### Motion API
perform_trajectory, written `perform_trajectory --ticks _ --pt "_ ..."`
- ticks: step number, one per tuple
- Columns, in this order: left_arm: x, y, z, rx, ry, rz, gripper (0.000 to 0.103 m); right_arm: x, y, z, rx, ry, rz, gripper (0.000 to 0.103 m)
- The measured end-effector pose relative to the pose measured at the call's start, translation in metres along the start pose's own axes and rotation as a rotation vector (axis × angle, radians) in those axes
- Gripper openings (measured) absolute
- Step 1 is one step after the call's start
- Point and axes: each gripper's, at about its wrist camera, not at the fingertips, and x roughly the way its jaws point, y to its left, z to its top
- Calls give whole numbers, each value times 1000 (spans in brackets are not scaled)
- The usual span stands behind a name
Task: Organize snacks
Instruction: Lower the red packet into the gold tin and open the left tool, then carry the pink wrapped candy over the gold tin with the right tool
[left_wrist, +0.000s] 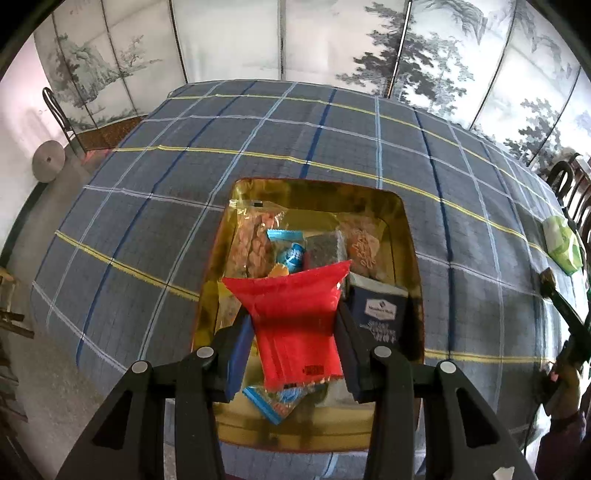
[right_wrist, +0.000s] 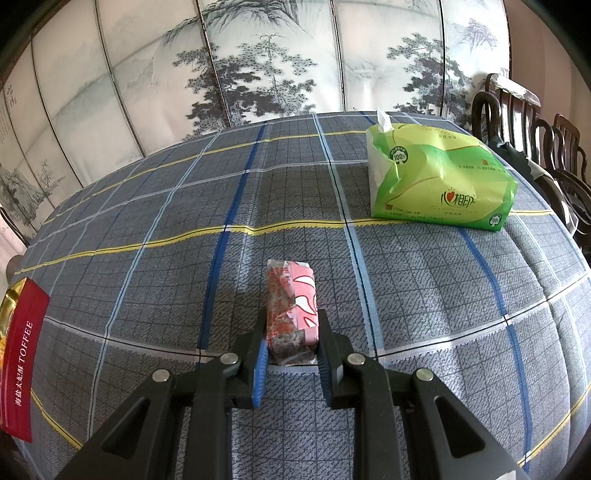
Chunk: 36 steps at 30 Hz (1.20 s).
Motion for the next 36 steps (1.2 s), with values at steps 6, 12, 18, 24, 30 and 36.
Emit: perform_trajectory --ticks 6,12,18,24,30,36 --pt "14 0 11 5 -3 25 38 0 1 0 -1 0 -1 23" --pt "24 -3 22 19 -21 50 27 0 1 0 -1 0 -1 23" --pt "19 -2 22 15 -71 48 33 0 1 0 -2 0 -3 23" --pt "-7 -9 5 53 -180 99 61 0 1 0 -5 0 -6 23" --pt "-28 -21 -17 117 -259 163 72 -1 -3 -2 -14 -1 -15 23" --pt "-39 -25 -25 145 -292 185 76 -6 5 -4 -52 0 -24 23"
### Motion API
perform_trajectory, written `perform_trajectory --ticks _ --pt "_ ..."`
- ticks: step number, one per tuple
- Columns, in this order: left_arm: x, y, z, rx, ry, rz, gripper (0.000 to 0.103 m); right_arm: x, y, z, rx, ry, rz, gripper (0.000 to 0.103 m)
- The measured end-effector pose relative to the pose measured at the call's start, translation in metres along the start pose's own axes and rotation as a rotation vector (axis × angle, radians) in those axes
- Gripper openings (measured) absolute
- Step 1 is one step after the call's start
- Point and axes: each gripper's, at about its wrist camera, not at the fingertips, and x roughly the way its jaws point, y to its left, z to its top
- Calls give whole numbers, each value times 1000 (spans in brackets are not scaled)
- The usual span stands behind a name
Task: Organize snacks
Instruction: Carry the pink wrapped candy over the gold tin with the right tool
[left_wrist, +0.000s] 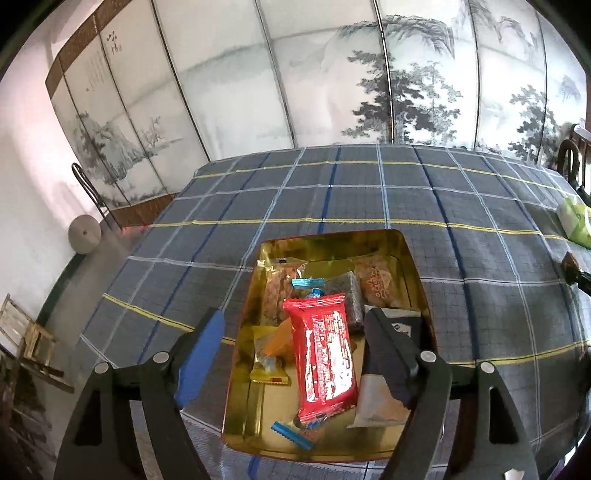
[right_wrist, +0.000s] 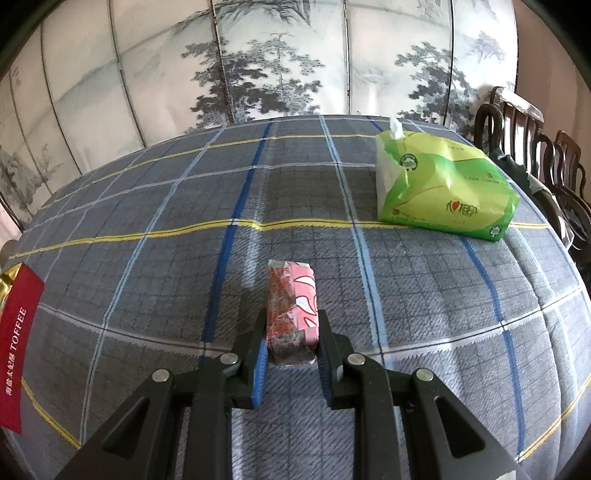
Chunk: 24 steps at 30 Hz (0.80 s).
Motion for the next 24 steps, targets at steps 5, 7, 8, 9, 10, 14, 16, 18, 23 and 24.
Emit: perform_trajectory --ticks 5,7,8,9,10,14,16,18,23,24 --pt "-3 0 -2 3 -9 5 79 -12 11 -1 -31 -13 19 23" --pt "-4 1 -3 2 -14 4 79 -20 16 -3 -39 -24 30 23" --pt "-5 1 -3 3 -16 6 79 -25 17 -5 -39 -30 45 23" --pt "-5 1 -4 3 -17 8 79 -27 21 -5 -39 -33 52 23" --pt "-6 2 -5 3 -20 8 79 -32 24 -8 -39 -39 65 23" --pt "-7 3 -6 1 -20 -1 79 -44 38 -14 -48 -48 111 23" --pt "-8 5 -8 -2 -24 -5 79 -49 52 -17 -55 -53 132 23" --pt "-8 6 -11 1 -21 -8 80 -57 63 -20 -73 -59 161 23" --pt "-10 11 -17 -4 -23 -9 82 -73 103 -26 -123 -68 215 23" --pt "-10 13 -18 -8 -22 -9 83 -77 110 -27 -136 -68 232 23"
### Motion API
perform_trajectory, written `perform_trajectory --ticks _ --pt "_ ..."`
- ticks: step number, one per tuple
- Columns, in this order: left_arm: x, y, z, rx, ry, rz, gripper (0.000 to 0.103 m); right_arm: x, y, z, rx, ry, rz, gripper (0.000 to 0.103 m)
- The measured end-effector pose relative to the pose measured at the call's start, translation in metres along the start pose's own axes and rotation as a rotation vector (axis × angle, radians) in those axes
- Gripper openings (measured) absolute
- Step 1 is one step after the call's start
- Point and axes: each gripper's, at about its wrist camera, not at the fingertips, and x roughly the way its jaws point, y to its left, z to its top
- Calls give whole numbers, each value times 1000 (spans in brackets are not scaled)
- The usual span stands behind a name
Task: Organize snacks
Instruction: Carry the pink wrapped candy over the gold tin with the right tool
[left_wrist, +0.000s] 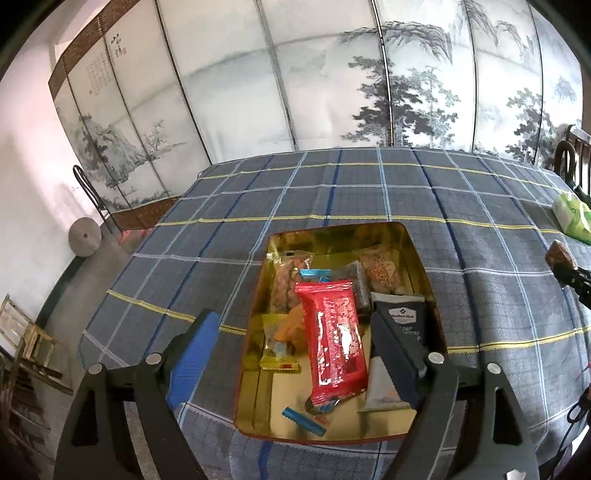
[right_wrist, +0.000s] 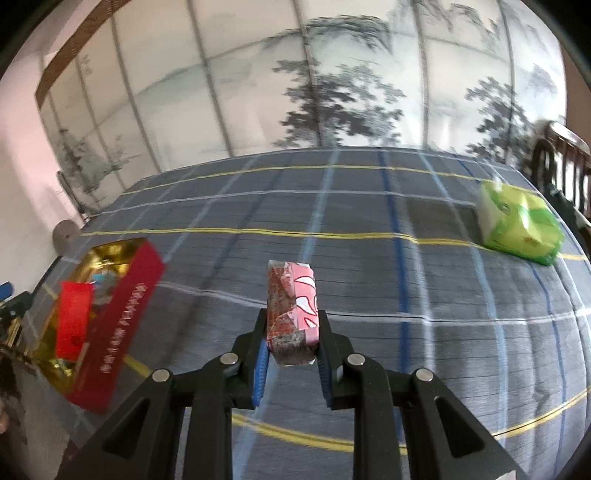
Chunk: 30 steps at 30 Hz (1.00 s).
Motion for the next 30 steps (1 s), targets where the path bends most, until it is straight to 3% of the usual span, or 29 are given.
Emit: perform_trajectory --ticks 16,21,30 --pt "7 25 -21 -38 28 3 83 -8 131 8 -157 12 193 23" --pt "9 39 -27 -66 28 3 91 0 160 5 -192 42 234 23" --pt "21 66 -37 -116 64 8 91 20 205 3 -242 97 283 23"
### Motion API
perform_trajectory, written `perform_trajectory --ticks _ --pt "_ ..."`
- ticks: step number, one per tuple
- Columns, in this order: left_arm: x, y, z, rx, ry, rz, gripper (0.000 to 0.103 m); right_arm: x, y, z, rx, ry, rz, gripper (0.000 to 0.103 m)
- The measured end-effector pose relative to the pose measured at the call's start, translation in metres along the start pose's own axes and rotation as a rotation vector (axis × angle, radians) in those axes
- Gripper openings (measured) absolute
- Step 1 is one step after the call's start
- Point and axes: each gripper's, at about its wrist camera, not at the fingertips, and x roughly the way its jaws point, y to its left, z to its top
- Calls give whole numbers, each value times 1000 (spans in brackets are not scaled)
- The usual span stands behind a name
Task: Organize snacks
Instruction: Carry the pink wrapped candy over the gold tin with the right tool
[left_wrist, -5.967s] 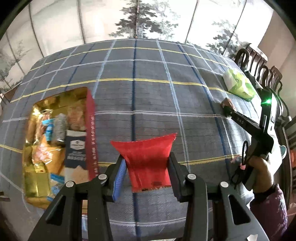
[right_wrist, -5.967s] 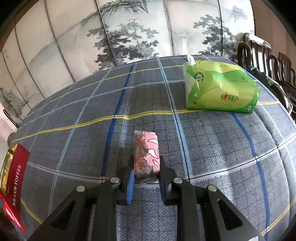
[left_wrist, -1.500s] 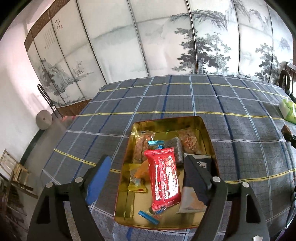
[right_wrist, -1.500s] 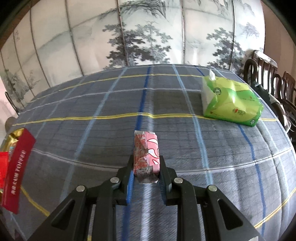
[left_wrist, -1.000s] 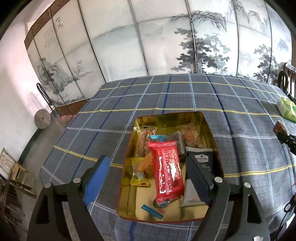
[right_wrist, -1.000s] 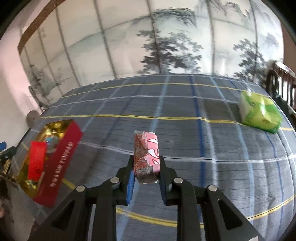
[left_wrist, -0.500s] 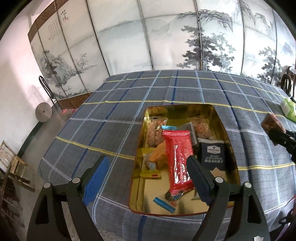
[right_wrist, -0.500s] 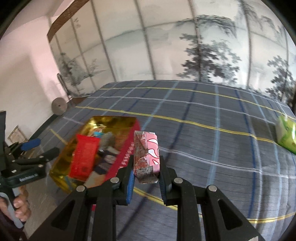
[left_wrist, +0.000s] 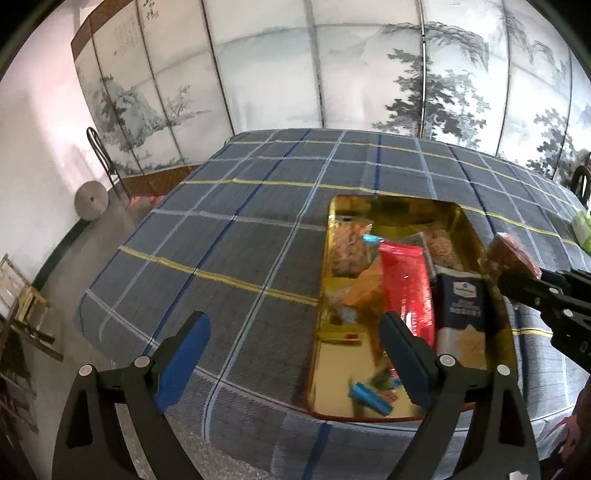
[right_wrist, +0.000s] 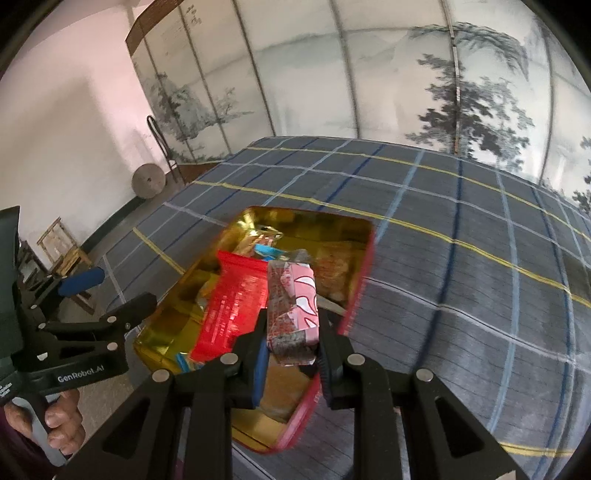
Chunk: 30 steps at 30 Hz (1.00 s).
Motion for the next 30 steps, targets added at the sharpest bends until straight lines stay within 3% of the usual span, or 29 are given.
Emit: perform_trajectory --ticks 10,30 --pt "10 10 0 3 27 1 91 40 21 32 -32 39 9 23" --pt "26 22 12 9 40 3 92 106 23 72 -14 90 -15 23"
